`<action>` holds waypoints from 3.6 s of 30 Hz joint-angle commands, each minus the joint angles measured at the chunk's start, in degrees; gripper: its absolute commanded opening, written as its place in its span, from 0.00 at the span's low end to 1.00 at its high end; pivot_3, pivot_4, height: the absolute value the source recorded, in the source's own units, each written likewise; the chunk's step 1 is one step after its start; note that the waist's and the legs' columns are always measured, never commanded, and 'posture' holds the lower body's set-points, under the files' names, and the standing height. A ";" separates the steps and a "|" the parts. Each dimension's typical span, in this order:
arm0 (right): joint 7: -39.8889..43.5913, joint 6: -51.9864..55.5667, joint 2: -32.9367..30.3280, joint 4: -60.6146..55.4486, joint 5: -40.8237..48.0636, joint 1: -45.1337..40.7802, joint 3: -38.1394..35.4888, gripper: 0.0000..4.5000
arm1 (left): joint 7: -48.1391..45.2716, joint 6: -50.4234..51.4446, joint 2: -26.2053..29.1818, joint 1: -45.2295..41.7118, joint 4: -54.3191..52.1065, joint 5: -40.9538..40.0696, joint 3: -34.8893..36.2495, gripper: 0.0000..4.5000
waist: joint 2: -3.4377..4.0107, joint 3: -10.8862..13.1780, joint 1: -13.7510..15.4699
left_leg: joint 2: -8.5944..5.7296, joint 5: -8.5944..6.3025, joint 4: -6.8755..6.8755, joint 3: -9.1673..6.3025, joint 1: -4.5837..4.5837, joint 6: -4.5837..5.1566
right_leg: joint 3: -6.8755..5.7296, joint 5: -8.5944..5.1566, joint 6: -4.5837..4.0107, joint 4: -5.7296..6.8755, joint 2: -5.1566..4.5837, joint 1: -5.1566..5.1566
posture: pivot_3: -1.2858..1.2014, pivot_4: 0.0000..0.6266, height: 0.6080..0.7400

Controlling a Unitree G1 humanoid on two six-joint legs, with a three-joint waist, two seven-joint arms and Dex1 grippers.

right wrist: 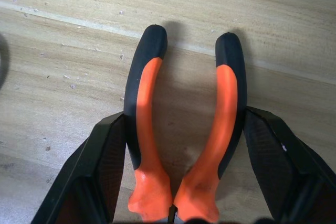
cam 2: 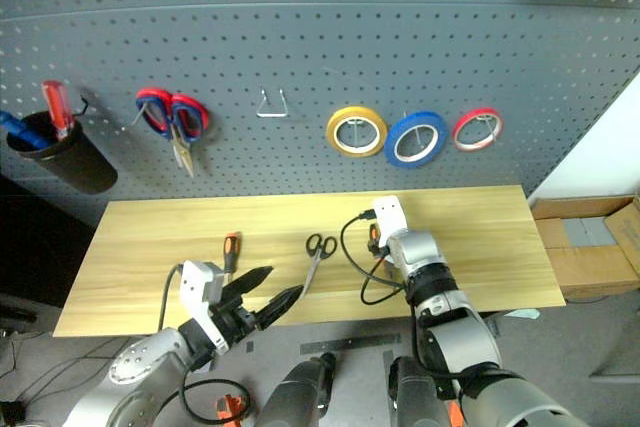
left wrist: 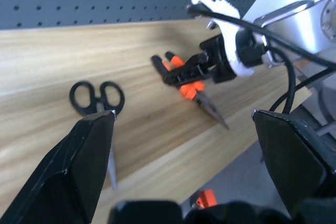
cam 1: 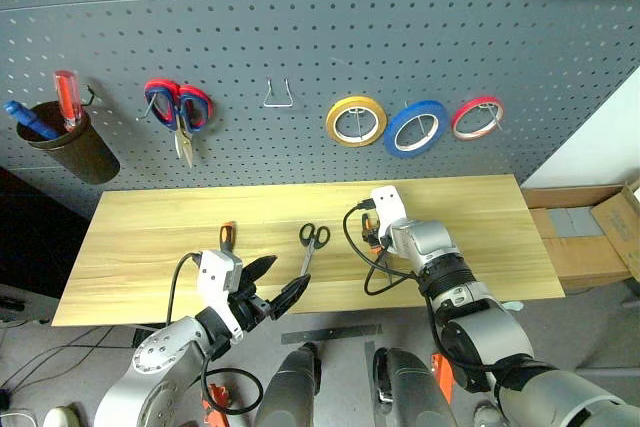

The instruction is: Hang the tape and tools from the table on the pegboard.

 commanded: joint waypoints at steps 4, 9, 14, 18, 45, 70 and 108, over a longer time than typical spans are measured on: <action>3.84 1.14 -1.40 -4.92 0.73 2.50 1.58 0.64 | -0.24 -0.72 -0.01 -1.02 -0.88 -0.43 0.22 1.00 | -0.03 0.02 0.04 | 0.00 0.00 0.00 -0.03 -0.08 0.00 | -0.03 0.00 0.01 -0.06 0.00 -0.04 | 0.58 0.47 1.00; 17.44 -1.86 -11.75 -32.55 1.89 12.79 9.27 0.64 | 0.01 -0.25 -0.34 -4.48 0.50 -1.93 2.20 1.00 | -0.01 0.03 0.51 | -0.11 0.00 0.00 -0.22 -0.49 -0.02 | -0.16 0.03 0.09 -0.21 -0.01 -0.24 | 0.58 0.39 1.00; 23.31 2.13 -16.81 -55.55 8.00 21.99 7.46 0.64 | -0.03 -0.60 -1.17 -6.16 2.55 -4.40 5.81 1.00 | -0.12 -0.21 0.24 | -0.02 -0.08 0.01 -0.18 -0.54 -0.21 | -0.15 0.04 0.12 -0.20 0.03 -0.33 | 0.58 0.28 1.00; 25.30 1.07 -17.31 -65.16 11.80 24.68 7.47 0.64 | 0.17 -1.00 -1.18 -7.84 3.36 -5.90 8.20 1.00 | -0.15 -0.70 0.47 | 0.04 -0.11 0.02 -0.16 -0.52 -0.31 | -0.18 0.04 0.10 -0.19 0.08 -0.34 | 0.58 0.22 1.00; 13.63 -62.10 5.51 8.98 8.55 -30.07 -0.85 0.64 | 5.35 -3.71 2.02 -29.95 13.00 -8.85 17.33 1.00 | -1.46 -5.54 4.22 | 1.30 0.76 -0.09 0.23 0.27 -1.61 | -0.07 1.26 -1.35 -0.13 1.98 0.00 | 0.64 0.11 1.00; 7.17 -71.65 3.71 24.84 5.47 -37.90 -4.99 0.64 | 5.28 2.80 5.13 -33.90 11.20 -10.51 16.45 1.00 | -0.95 -0.77 4.38 | 2.17 0.86 -0.17 0.28 0.15 -1.77 | -0.06 1.21 -1.87 0.08 2.32 -0.30 | 0.64 0.45 1.00; -7.81 -81.88 5.21 25.79 -1.17 -36.85 -3.47 0.64 | 8.10 6.03 6.60 -28.75 5.60 -13.80 18.75 1.00 | -0.48 1.75 5.19 | 4.10 1.78 -0.17 1.94 -1.24 -1.82 | -1.96 1.24 -2.06 0.07 2.14 -0.83 | 0.65 0.46 1.00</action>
